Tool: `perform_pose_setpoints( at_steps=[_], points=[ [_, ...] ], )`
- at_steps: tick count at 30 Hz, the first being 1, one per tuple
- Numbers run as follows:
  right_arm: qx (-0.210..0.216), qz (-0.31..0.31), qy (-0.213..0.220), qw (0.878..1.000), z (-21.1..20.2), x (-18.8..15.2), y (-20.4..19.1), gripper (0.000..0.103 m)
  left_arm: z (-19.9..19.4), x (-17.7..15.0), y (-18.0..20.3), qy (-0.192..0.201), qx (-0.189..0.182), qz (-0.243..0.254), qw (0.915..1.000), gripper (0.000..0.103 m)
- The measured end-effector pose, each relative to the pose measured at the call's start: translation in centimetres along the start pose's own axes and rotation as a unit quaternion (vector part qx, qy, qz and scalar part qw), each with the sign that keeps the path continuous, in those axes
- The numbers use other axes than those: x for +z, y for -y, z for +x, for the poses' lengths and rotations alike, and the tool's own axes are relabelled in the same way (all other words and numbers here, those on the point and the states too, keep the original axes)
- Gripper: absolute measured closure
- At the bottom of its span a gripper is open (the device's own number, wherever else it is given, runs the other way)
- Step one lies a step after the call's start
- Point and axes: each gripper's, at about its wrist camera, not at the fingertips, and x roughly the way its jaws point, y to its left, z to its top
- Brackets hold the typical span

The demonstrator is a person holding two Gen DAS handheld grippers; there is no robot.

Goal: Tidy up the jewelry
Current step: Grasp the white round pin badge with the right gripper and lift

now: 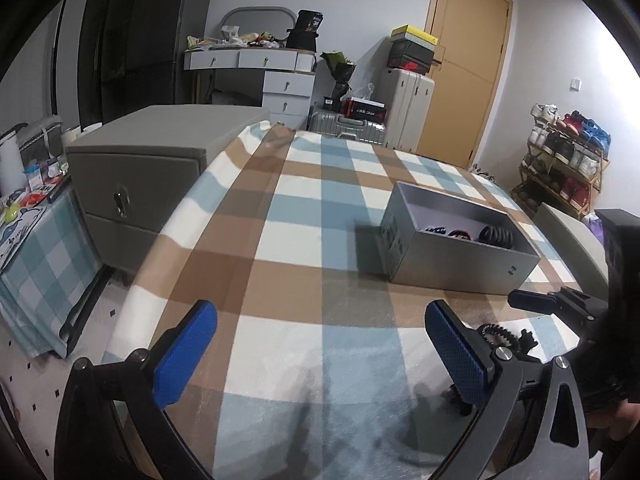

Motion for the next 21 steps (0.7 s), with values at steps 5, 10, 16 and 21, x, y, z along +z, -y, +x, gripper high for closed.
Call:
perform_pose_setpoints(
  at_steps=[5,10,16,21],
  points=[
    [-0.005,-0.046,-0.04,0.998,1.8,0.2,-1.1,0.028,0.1,-0.4,-1.0,-0.009,0.0,-0.011,0.9999,0.002],
    [-0.002,-0.071,-0.073,0.995,2.6,0.2,-1.2,0.034,0.0,-0.8,-1.4,-0.014,-0.004,-0.015,0.9998,0.002],
    [0.012,-0.075,-0.075,0.994,2.5,0.3,-1.2,0.052,0.1,-0.9,-1.9,-0.022,-0.005,-0.027,0.9994,0.002],
    [0.019,-0.076,-0.066,0.995,2.2,0.1,-1.3,0.061,0.2,-0.9,-2.0,-0.028,-0.005,-0.031,0.9991,0.002]
  ],
)
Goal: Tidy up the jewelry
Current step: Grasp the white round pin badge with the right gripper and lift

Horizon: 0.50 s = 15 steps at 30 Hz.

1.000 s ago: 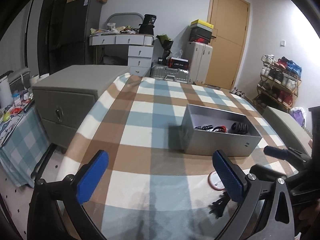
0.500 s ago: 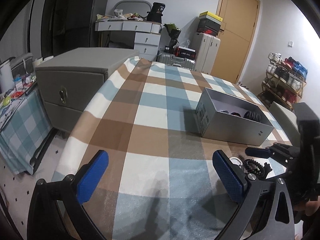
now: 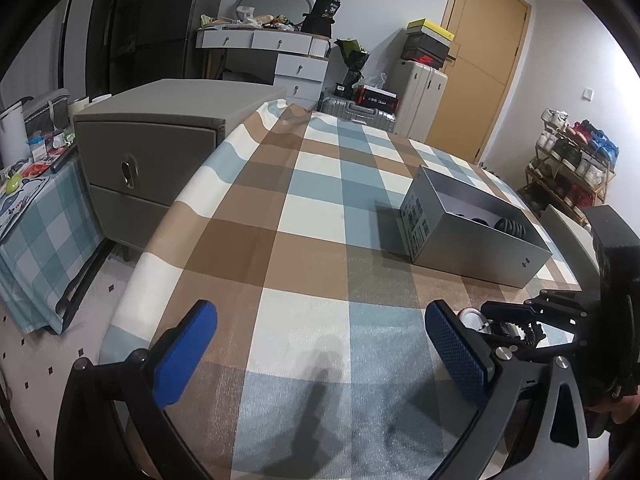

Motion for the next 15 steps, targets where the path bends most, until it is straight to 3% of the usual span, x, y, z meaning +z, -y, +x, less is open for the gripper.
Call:
perform_pose_setpoints(
  at_steps=[6,11,15],
  points=[
    [0.015,0.031,0.024,0.999,-0.7,-0.1,0.9,0.061,-0.1,0.0,0.3,-0.001,0.003,0.002,1.0,0.002],
    [0.052,0.083,0.086,0.991,-3.2,-0.2,2.5,0.061,0.0,-0.1,0.8,-0.009,-0.004,0.008,0.9999,0.002],
    [0.043,0.126,0.148,0.98,-7.0,-1.0,4.1,0.061,0.3,-0.1,2.2,-0.023,-0.036,0.025,0.9988,0.002]
  ],
)
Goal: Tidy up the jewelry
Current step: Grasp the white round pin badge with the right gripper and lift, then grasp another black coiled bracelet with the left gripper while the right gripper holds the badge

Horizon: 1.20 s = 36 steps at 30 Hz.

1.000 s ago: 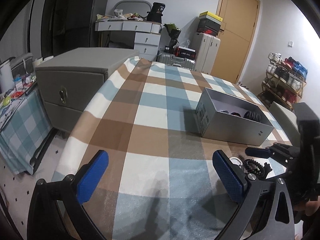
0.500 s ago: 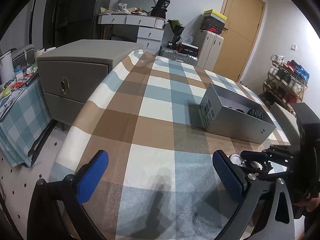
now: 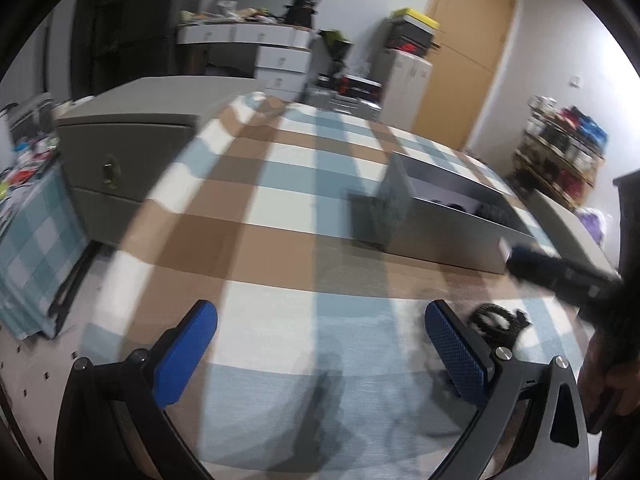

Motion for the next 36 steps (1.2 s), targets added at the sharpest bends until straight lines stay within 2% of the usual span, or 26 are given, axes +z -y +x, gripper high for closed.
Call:
perform_pose_setpoints(
  at_steps=[4,7,10,11,14,19,20,23,25,26,28,29,33,36],
  points=[
    [-0.021,0.041,0.037,0.998,-3.3,-0.4,2.0,0.061,1.2,0.3,2.5,-0.033,-0.056,0.033,0.9973,0.002],
    [-0.043,0.067,0.045,0.996,-5.0,-1.5,3.7,0.061,2.3,0.5,4.9,-0.053,-0.09,0.065,0.9924,0.002],
    [-0.062,0.088,0.043,0.993,-5.9,-2.7,5.3,0.061,3.1,0.7,7.2,-0.07,-0.117,0.102,0.9854,0.002],
    [-0.061,0.097,0.043,0.992,-6.0,-3.1,5.9,0.061,3.8,0.8,8.1,-0.088,-0.136,0.113,0.9803,0.002],
    [-0.059,0.118,0.042,0.99,-6.4,-4.1,7.0,0.061,4.7,0.9,9.6,-0.114,-0.17,0.122,0.9712,0.002],
    [-0.05,0.125,0.047,0.99,-6.9,-4.9,7.7,0.061,5.7,0.8,11.4,-0.138,-0.184,0.152,0.9613,0.003],
    [-0.047,0.125,0.047,0.99,-6.9,-5.0,7.7,0.061,6.0,0.8,11.7,-0.142,-0.184,0.158,0.9597,0.006],
    [-0.039,0.126,0.049,0.99,-6.8,-5.3,7.8,0.061,6.6,0.6,12.0,-0.162,-0.184,0.166,0.9551,0.022],
    [-0.034,0.128,0.05,0.99,-6.8,-5.5,7.8,0.061,6.7,0.5,11.9,-0.17,-0.187,0.163,0.9536,0.034],
    [-0.031,0.129,0.05,0.99,-6.7,-5.5,7.8,0.061,6.7,0.5,12.0,-0.167,-0.182,0.167,0.9545,0.036],
    [-0.028,0.126,0.051,0.99,-6.6,-5.6,7.8,0.061,6.5,0.4,12.2,-0.166,-0.177,0.176,0.954,0.053],
    [-0.028,0.124,0.05,0.991,-6.5,-5.6,7.8,0.061,6.5,0.3,12.2,-0.166,-0.172,0.181,0.954,0.057],
    [-0.025,0.123,0.05,0.991,-6.4,-5.6,7.6,0.061,6.3,0.2,12.2,-0.16,-0.167,0.182,0.9557,0.064],
    [-0.024,0.125,0.053,0.991,-6.5,-5.6,7.5,0.061,6.1,0.5,12.3,-0.148,-0.156,0.182,0.9594,0.064]
  ],
)
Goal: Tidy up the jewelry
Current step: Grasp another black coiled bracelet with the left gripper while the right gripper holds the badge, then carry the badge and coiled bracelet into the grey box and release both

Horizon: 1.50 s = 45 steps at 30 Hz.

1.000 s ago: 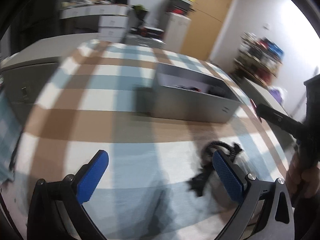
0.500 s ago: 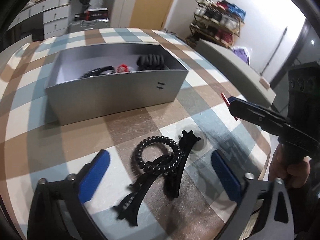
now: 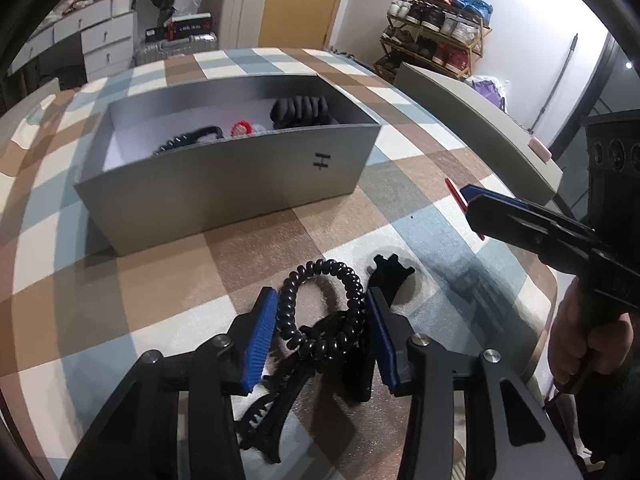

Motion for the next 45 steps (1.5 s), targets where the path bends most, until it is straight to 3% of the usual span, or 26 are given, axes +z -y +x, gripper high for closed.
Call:
perform_pose_setpoints(
  at_steps=[13,24,33,45],
  points=[
    [0.011,-0.002,0.019,1.0,-1.3,1.6,-1.1,0.061,-3.5,0.7,0.0,0.065,0.017,-0.008,0.9977,0.064],
    [0.039,-0.014,0.041,0.998,-0.3,5.8,-2.7,0.061,-6.6,4.1,-1.8,0.139,0.045,-0.01,0.9892,0.064],
    [0.054,-0.03,0.033,0.998,3.4,9.2,-3.3,0.061,-5.4,6.5,-4.4,0.153,0.056,-0.016,0.9865,0.064],
    [0.054,-0.029,0.0,0.998,8.8,10.7,-1.8,0.061,-2.2,7.8,-6.5,0.117,0.049,-0.032,0.9915,0.064]
  ],
)
